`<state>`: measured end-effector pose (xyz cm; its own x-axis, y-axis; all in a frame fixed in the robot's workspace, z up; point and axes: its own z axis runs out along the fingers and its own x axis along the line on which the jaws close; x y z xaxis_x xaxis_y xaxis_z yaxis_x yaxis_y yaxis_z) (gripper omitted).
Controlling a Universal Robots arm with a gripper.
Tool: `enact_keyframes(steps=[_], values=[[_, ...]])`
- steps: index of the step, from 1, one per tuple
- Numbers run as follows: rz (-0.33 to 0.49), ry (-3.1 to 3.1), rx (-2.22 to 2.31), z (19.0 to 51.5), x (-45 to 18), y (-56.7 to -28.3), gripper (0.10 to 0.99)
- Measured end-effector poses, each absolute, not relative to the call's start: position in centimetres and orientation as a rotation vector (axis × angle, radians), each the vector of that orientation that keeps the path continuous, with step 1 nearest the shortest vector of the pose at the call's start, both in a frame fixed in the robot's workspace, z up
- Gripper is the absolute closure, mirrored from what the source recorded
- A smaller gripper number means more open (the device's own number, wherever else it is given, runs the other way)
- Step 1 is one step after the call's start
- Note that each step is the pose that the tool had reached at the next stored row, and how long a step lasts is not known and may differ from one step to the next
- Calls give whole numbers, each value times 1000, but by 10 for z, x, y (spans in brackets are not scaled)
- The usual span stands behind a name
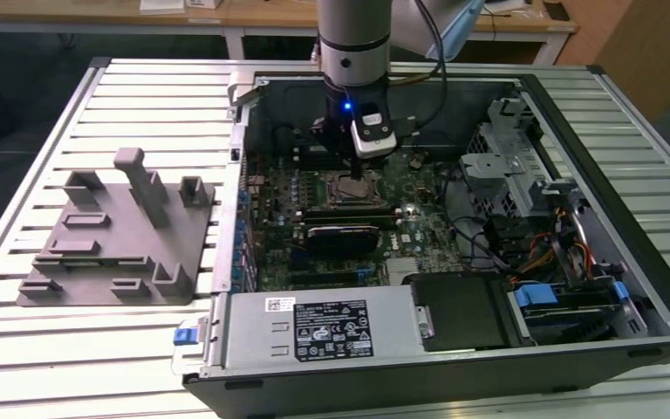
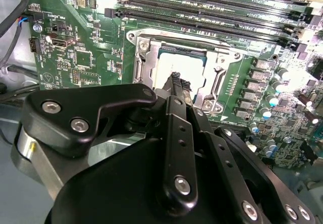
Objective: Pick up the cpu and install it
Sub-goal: 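Install the second cpu locking lever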
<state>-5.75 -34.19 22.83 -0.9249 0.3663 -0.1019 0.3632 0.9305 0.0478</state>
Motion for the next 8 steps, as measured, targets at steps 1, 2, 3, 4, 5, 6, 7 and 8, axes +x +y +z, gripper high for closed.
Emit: enact_keyframes(steps=[1, 2, 3, 4, 5, 6, 7, 8], values=[[42, 2979, 565, 228, -58, -342, 980], [41, 2979, 565, 229, -58, -342, 980], [42, 2979, 565, 231, -58, -342, 980], [42, 2979, 565, 232, -58, -342, 980], [42, 2979, 565, 234, -58, -342, 980], [42, 2979, 565, 234, -58, -342, 980], [43, 2979, 564, 234, -58, -342, 980], [42, 2979, 563, 234, -58, -342, 980]])
